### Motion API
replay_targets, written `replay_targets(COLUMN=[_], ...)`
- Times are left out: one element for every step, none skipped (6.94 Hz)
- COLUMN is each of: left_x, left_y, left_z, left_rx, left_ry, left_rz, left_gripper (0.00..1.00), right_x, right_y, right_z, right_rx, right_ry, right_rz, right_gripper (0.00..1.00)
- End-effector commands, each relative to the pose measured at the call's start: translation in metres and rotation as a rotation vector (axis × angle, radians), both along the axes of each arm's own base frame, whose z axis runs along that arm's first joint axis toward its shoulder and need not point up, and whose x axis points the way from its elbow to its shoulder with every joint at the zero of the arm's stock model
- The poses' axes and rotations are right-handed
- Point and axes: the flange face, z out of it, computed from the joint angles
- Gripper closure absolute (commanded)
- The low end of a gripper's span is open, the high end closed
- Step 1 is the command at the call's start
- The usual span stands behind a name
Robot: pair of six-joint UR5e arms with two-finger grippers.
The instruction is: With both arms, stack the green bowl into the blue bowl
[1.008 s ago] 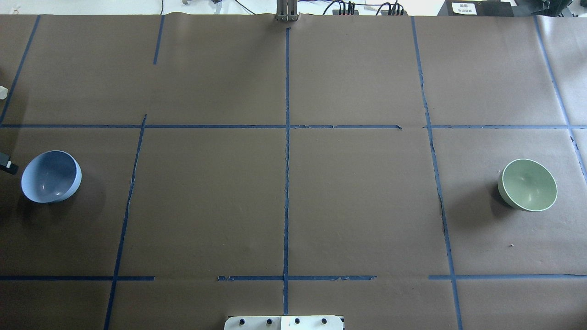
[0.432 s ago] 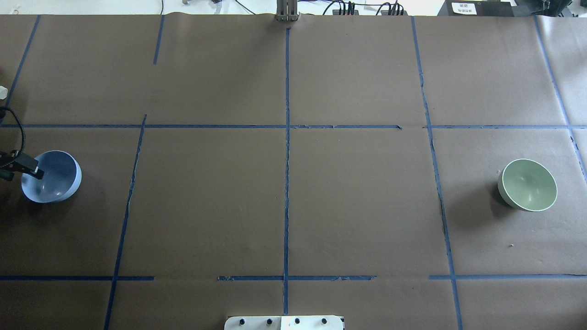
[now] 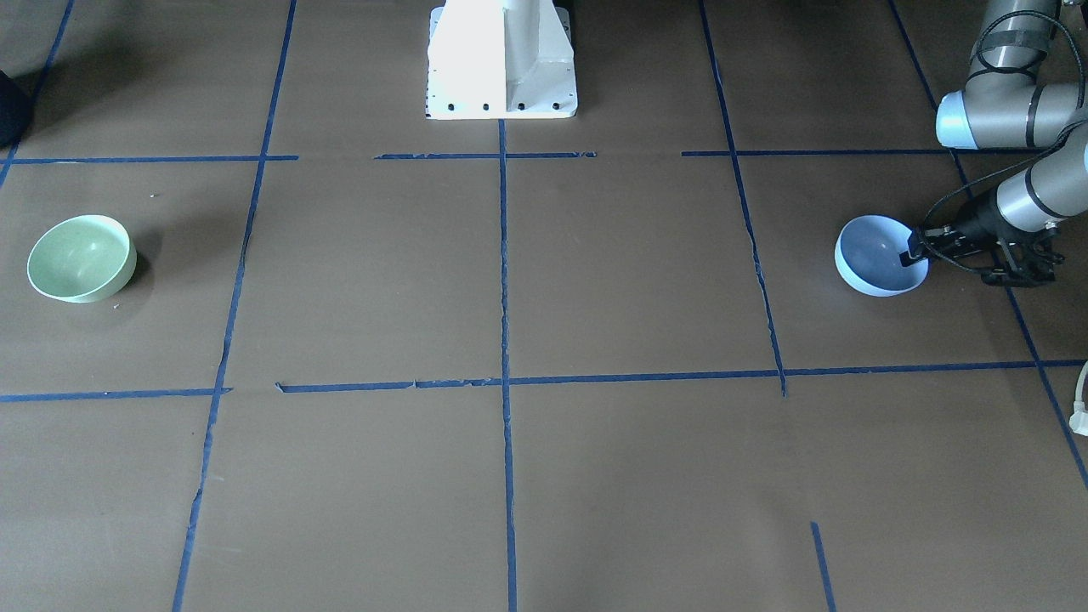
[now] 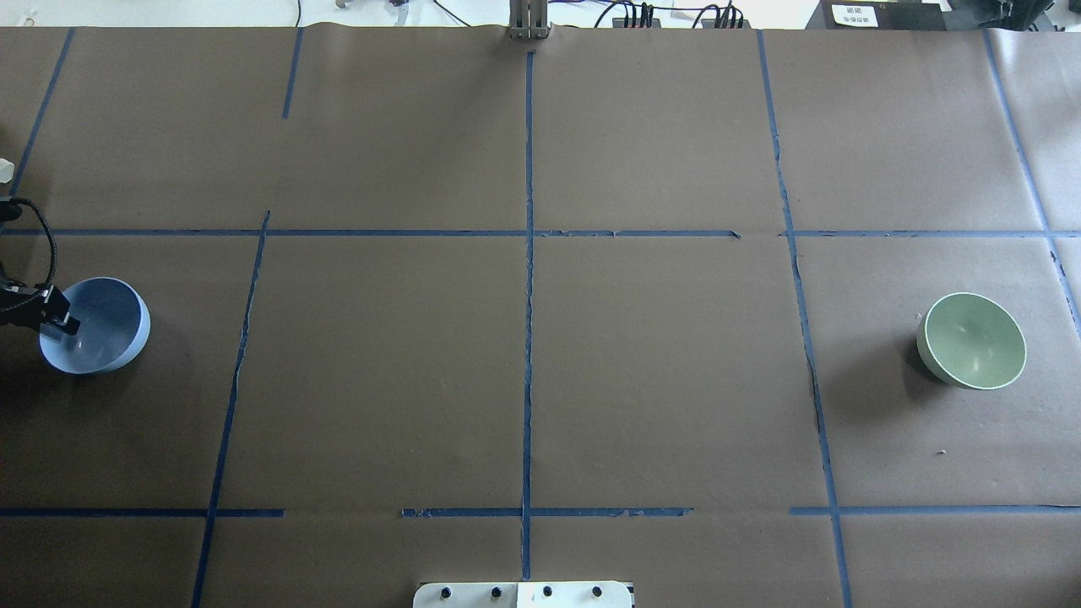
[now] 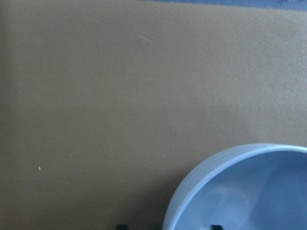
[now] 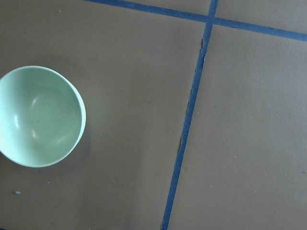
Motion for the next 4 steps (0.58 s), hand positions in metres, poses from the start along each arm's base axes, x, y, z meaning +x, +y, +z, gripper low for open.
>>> replay_targets(left_x=[0.025,0.081,0.131,0.178], left_y=[-0.043,-0.036,-0.013,-0.005], left_z=[-0.089,-0.163,-0.217,-0.267], left_rx=[-0.046,-0.070,-0.103,-0.094], left_ry=[0.069,0.126,0.157,0.174], left_rz=[-0.120,-0.118,-0.112,-0.147], left_gripper=[1.00,1.00,1.00,1.00], right_x=[-0.001,-0.003,-0.003,-0.003], right_y=[-0.001,-0.002,-0.008,-0.010], right_z=[-0.003,-0.008,-0.014,-0.016], right_rx=[0.005,0.010,0.025,0.029], right_ry=[-0.015,-0.043,-0.044,-0.045], right_rz=[0.000,0.000,0.000,0.001], right_gripper=[0.00,0.00,0.00,0.00])
